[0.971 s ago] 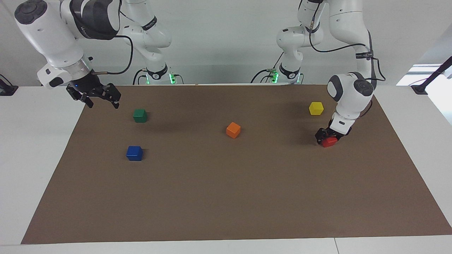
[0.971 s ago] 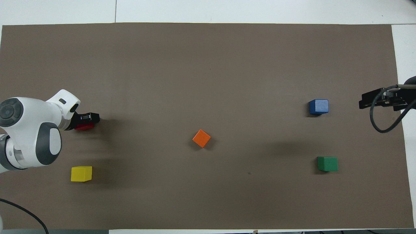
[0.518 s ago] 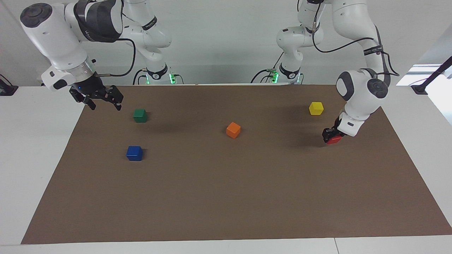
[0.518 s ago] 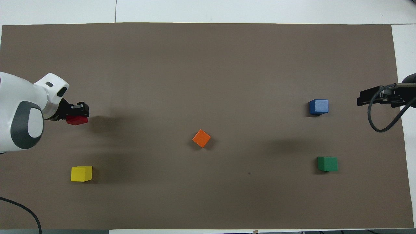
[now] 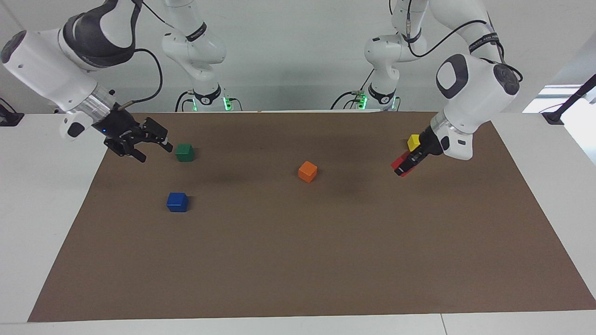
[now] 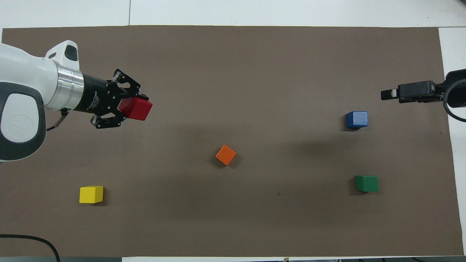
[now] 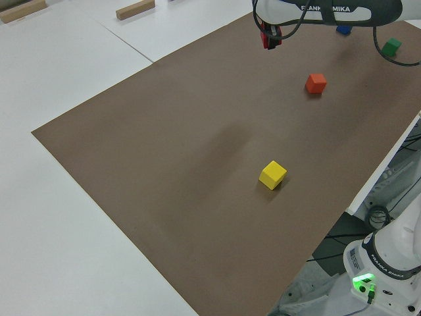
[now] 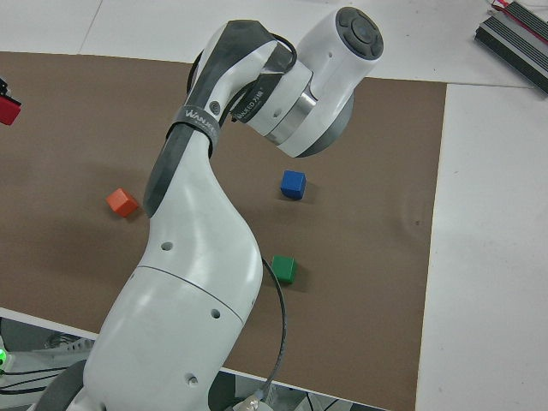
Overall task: Transfer red block to right arm and stack on blue block
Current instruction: 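Lift the red cube with the left gripper while the right gripper advances, then carry the red cube toward the right gripper while the right gripper grasps it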
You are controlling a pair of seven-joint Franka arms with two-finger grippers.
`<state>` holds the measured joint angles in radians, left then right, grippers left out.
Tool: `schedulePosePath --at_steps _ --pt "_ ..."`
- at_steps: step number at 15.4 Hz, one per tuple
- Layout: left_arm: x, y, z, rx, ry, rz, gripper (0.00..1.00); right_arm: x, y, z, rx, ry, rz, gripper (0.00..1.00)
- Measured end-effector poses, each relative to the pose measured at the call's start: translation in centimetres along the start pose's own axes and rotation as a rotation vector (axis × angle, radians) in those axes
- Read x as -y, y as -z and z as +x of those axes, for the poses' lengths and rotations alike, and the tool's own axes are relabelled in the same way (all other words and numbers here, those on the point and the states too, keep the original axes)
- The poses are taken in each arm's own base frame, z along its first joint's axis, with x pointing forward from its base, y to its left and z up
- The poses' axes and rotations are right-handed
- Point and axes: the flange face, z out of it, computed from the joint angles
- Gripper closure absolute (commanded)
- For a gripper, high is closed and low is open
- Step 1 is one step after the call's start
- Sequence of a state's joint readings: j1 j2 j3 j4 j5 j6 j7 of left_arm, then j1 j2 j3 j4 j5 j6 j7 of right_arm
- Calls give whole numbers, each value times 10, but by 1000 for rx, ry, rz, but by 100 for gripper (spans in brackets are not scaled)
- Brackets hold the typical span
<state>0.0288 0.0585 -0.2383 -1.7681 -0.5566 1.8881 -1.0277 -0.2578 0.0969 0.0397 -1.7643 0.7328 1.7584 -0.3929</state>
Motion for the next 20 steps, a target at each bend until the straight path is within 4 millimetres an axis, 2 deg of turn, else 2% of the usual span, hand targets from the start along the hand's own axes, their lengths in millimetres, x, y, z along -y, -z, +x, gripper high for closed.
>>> schedulePosePath --at_steps 3,5,7,10,13,16,20 --pt "-8 12 -49 177 110 -74 100 4 -16 0 7 -6 203 0" --pt "-12 0 -81 254 202 -79 100 3 -36 -5 16 -1 362 0" --pt "-11 -24 -103 344 292 -139 100 -2 -62 -10 20 -2 532 0" --pt "2 -65 -126 422 407 -236 100 -19 -110 -19 45 16 804 0" --pt "15 -95 -142 533 407 -268 100 -35 -151 -23 67 0 1026 0" --pt "26 -121 -150 617 407 -304 100 -27 -189 -26 59 36 1210 0" --pt "27 -130 -157 607 434 -337 100 -10 -242 -31 25 79 1361 0"
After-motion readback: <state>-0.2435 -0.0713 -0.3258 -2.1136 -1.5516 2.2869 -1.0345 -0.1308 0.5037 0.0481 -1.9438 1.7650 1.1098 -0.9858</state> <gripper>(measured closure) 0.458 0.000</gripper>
